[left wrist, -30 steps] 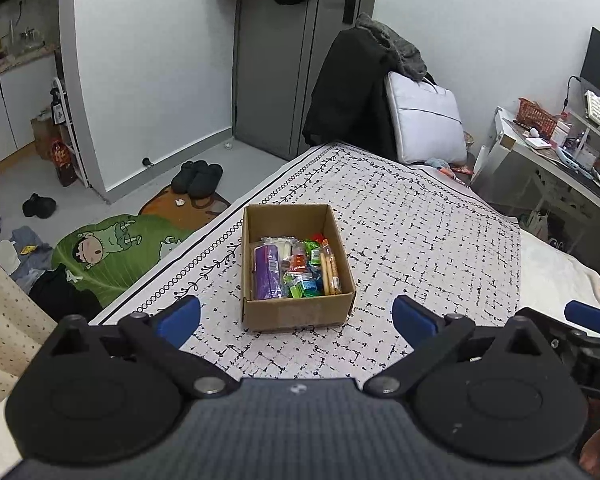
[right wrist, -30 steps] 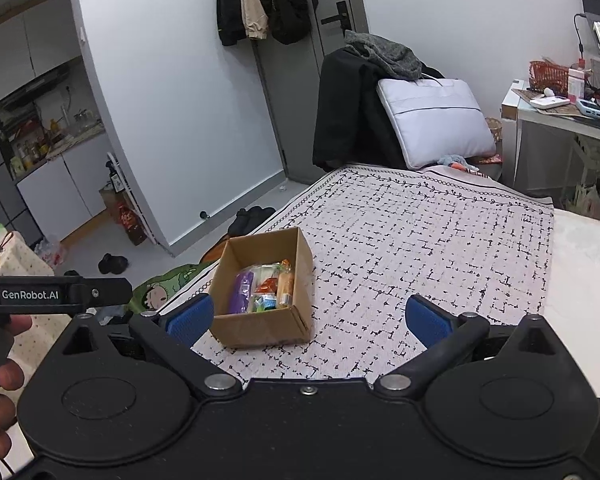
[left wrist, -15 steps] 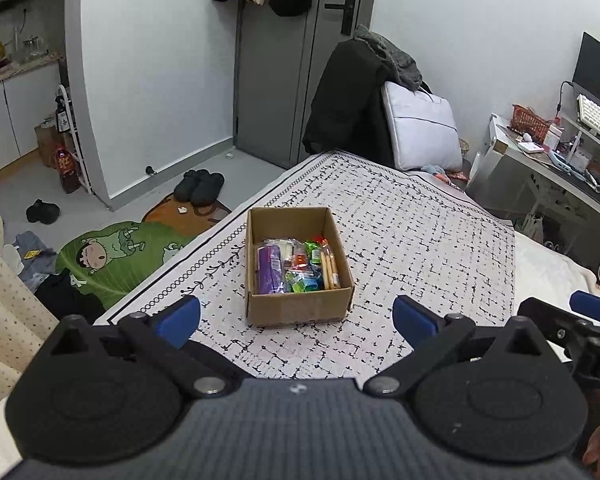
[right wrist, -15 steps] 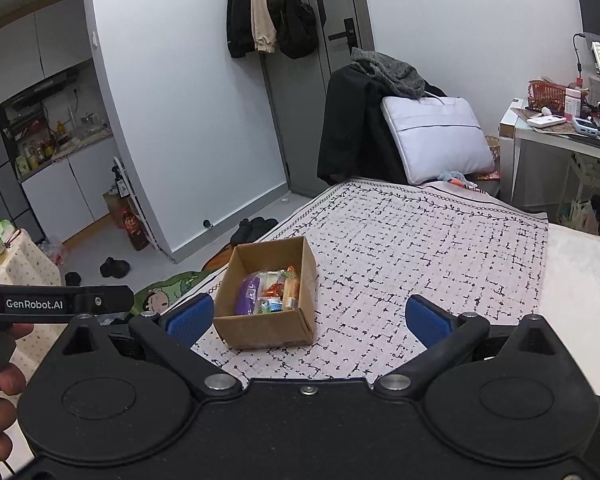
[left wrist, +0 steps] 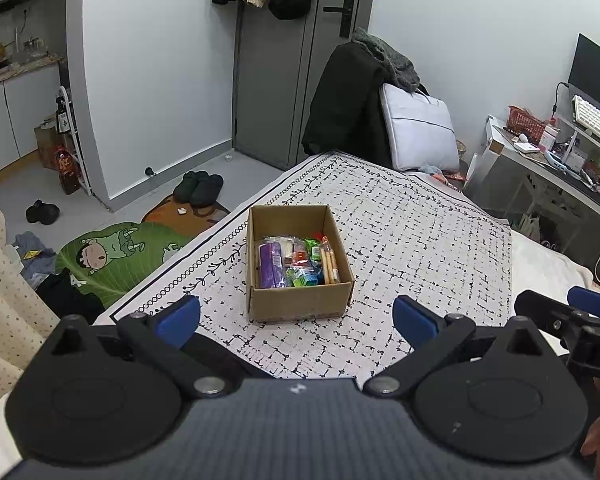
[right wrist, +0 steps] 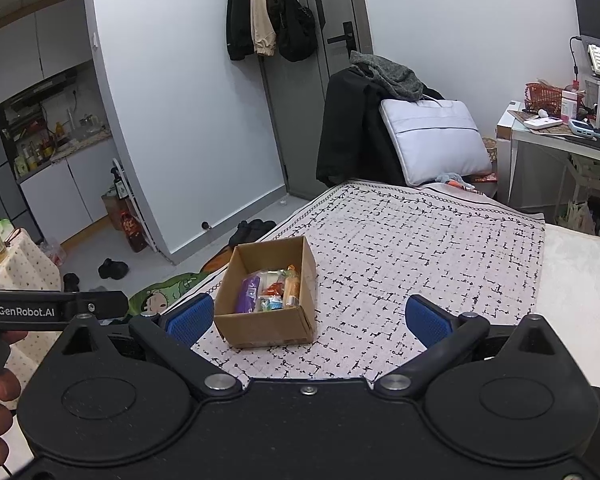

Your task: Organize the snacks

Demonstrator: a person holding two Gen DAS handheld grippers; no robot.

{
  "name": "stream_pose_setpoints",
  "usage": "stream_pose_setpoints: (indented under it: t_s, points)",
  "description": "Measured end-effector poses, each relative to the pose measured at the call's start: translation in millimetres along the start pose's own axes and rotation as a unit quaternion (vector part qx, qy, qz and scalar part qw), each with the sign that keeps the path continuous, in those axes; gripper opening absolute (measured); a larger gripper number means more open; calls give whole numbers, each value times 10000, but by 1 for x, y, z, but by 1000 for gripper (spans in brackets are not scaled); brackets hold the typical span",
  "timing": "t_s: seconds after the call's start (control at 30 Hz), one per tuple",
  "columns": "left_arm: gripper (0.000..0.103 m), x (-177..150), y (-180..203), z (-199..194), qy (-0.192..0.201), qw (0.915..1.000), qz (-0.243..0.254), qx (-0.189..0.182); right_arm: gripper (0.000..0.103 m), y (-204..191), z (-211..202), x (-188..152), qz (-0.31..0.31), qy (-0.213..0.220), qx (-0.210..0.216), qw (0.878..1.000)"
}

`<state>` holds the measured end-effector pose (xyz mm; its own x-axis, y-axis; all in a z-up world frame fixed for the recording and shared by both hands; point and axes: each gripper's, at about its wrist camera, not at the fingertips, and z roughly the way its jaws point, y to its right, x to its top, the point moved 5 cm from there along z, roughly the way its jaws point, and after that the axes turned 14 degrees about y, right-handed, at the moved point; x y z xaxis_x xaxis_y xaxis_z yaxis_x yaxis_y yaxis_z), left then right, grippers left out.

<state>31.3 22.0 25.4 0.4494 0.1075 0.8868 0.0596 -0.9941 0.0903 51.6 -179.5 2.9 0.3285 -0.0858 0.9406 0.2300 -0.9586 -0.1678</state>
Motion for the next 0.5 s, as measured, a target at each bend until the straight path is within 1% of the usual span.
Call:
stream_pose_setpoints:
  t_s: [0.5]
  points:
    - [102, -1, 1, 6, -47, 10000, 12, 11, 103, -1, 1, -5, 12, -62, -3, 10000]
